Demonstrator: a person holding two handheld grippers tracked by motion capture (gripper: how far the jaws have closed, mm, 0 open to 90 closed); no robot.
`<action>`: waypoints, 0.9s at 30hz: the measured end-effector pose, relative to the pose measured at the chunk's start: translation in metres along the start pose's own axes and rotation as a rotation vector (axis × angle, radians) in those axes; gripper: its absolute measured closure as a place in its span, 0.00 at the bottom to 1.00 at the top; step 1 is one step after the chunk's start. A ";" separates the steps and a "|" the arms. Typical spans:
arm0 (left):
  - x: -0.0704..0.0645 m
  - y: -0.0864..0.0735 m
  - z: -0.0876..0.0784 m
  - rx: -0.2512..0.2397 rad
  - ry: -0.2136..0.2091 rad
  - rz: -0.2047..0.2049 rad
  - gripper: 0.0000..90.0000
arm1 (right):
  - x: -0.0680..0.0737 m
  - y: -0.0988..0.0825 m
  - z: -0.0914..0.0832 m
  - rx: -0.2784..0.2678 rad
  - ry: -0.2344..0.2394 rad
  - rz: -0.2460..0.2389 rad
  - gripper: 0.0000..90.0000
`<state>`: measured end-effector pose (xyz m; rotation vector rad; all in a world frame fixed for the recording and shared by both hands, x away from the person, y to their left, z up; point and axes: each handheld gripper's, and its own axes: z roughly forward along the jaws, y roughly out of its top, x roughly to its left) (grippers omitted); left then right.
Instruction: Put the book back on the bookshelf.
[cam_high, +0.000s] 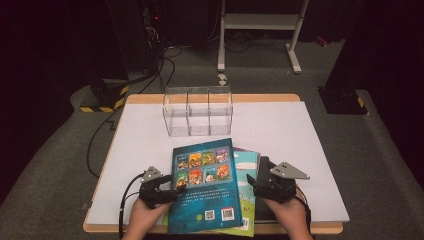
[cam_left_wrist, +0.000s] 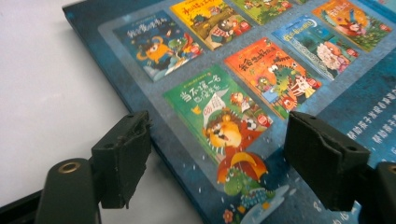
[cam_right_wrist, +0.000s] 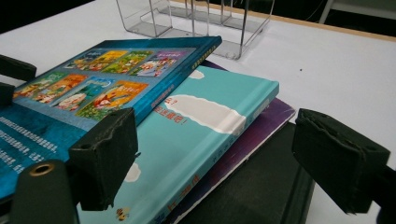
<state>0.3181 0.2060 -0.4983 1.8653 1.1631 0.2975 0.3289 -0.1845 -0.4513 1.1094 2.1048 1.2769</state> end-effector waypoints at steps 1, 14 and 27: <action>-0.001 0.001 0.001 -0.001 0.006 0.008 0.26 | 0.001 -0.001 -0.001 0.006 0.006 0.007 0.16; -0.026 0.016 0.016 -0.003 -0.021 0.085 0.26 | 0.005 -0.008 -0.017 0.001 0.004 0.050 0.17; -0.026 0.022 0.020 0.002 -0.004 0.082 0.26 | 0.002 -0.014 -0.024 0.007 0.008 0.079 0.17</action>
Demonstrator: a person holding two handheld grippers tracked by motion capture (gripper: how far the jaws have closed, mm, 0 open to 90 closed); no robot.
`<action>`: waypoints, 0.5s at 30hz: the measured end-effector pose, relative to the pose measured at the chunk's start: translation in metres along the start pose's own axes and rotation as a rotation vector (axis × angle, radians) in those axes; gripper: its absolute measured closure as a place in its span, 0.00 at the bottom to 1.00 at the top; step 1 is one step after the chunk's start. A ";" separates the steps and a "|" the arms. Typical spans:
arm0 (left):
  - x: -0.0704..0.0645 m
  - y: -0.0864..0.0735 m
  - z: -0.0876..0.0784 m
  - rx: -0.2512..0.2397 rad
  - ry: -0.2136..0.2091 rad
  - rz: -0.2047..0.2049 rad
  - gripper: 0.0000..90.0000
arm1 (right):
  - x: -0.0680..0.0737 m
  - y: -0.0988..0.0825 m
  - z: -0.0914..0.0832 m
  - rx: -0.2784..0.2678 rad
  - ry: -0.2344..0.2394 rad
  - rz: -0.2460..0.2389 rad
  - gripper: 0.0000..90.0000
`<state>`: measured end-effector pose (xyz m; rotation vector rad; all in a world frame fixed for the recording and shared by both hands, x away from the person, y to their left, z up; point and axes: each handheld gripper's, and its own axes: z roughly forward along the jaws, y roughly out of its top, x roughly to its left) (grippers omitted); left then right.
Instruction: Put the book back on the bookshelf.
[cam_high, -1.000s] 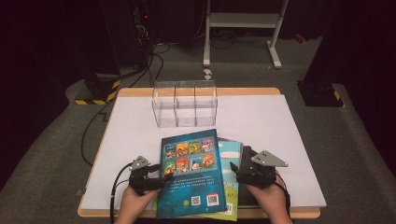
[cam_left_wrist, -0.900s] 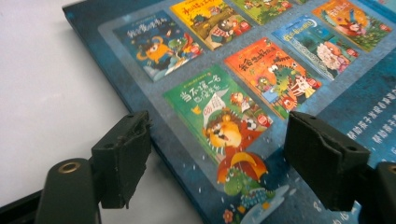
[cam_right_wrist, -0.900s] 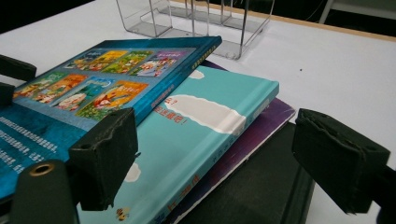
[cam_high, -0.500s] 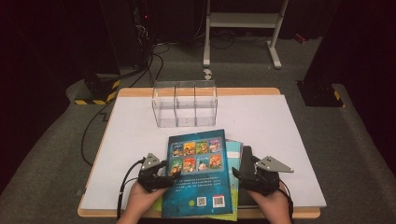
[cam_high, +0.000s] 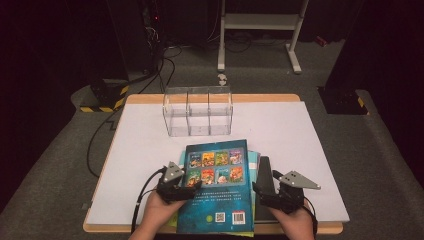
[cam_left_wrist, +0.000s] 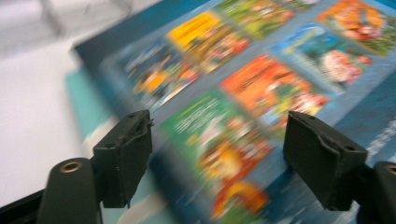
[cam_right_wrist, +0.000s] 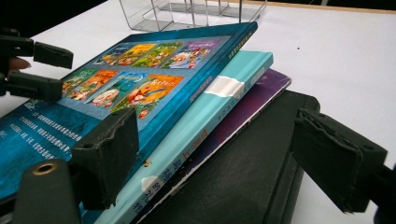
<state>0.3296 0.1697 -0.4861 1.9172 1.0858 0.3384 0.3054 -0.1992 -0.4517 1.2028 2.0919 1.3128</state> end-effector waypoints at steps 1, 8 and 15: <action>0.006 -0.003 -0.002 0.002 -0.015 -0.034 0.25 | 0.000 0.000 0.001 0.003 0.005 0.000 0.17; 0.006 -0.008 -0.005 0.015 -0.072 -0.050 0.31 | 0.008 0.004 0.011 0.020 0.046 -0.020 0.16; -0.003 -0.003 -0.004 0.018 -0.053 0.008 0.34 | 0.008 0.002 0.009 0.021 0.050 0.011 0.17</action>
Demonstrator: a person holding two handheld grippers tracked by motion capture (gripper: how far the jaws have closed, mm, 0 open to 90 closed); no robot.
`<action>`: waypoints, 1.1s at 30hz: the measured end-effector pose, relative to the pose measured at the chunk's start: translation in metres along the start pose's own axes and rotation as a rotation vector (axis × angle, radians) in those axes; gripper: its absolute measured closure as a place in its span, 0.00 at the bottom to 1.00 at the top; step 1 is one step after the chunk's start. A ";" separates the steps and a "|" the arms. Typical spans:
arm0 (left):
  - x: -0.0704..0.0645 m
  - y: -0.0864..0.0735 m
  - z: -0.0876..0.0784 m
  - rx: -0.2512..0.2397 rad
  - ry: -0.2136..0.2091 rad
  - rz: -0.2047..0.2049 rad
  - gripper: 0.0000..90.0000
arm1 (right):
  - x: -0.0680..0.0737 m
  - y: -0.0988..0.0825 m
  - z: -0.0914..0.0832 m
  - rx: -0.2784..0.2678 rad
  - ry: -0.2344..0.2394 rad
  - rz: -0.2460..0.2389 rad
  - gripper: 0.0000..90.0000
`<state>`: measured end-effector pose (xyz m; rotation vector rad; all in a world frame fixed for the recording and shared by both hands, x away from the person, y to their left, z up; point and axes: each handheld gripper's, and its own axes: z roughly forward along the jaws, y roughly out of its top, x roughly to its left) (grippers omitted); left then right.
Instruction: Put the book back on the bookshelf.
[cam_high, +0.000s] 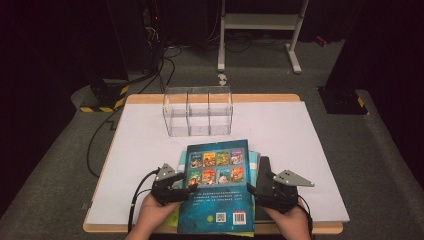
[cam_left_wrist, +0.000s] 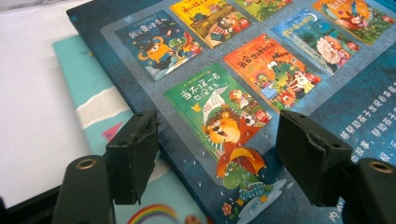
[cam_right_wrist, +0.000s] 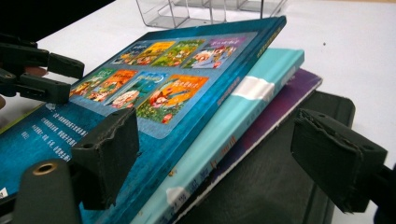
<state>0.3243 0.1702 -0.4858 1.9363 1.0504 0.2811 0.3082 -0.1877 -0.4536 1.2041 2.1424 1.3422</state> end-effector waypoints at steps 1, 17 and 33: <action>-0.003 0.002 0.002 -0.002 -0.004 0.011 0.34 | 0.000 -0.001 -0.001 0.003 -0.001 0.005 0.17; -0.023 0.011 0.014 -0.009 -0.121 0.049 0.35 | -0.010 -0.011 -0.013 0.036 0.020 0.079 0.32; -0.007 0.030 0.029 0.006 -0.044 0.020 0.42 | -0.026 0.024 0.026 0.108 -0.007 0.080 0.38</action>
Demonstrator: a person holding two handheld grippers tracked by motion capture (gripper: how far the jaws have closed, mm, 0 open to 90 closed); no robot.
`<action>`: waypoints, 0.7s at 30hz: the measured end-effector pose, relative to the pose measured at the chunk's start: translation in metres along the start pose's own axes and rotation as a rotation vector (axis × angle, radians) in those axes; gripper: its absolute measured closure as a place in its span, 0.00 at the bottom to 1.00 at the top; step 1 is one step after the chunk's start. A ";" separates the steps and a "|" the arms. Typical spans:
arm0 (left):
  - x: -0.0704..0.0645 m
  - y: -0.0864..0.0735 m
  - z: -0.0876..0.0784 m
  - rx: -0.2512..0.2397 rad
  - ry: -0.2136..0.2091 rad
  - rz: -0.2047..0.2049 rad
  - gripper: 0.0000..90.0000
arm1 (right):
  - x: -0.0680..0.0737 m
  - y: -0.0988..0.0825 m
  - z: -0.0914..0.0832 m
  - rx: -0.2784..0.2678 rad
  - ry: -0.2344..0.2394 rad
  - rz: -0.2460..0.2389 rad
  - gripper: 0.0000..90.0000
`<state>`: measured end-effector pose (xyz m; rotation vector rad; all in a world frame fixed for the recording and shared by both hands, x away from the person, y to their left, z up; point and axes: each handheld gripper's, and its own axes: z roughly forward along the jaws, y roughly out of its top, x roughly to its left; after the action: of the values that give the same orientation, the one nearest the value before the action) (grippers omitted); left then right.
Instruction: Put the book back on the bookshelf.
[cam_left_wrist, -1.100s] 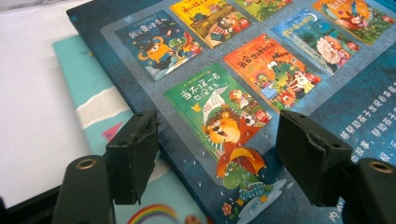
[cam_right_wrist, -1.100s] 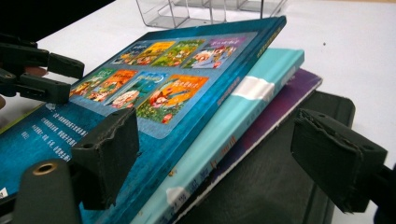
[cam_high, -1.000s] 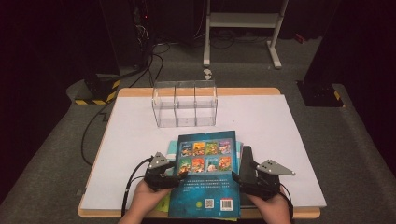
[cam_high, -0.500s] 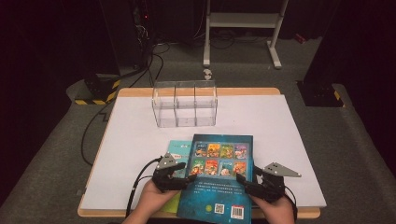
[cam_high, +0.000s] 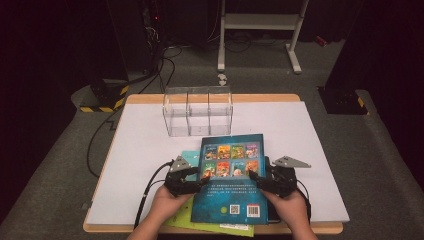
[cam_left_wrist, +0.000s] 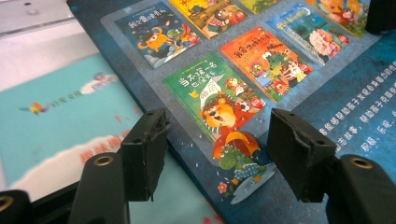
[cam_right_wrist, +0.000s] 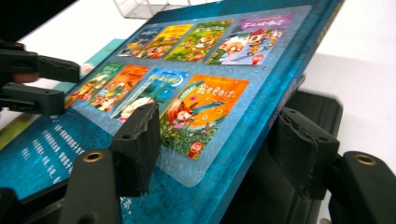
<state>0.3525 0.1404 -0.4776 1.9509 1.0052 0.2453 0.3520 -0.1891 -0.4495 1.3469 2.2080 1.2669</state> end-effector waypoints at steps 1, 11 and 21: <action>0.002 0.000 0.000 0.004 -0.007 -0.015 0.41 | -0.002 0.004 0.002 0.013 0.003 -0.003 0.37; 0.006 -0.010 -0.003 -0.012 -0.029 -0.062 0.28 | 0.001 -0.006 0.001 0.012 0.039 0.021 0.26; -0.006 -0.012 -0.005 -0.037 -0.027 0.008 0.34 | 0.004 -0.001 0.005 0.021 0.015 0.037 0.34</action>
<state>0.3390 0.1425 -0.4829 1.9206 0.9689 0.2402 0.3523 -0.1834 -0.4523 1.3968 2.2223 1.2749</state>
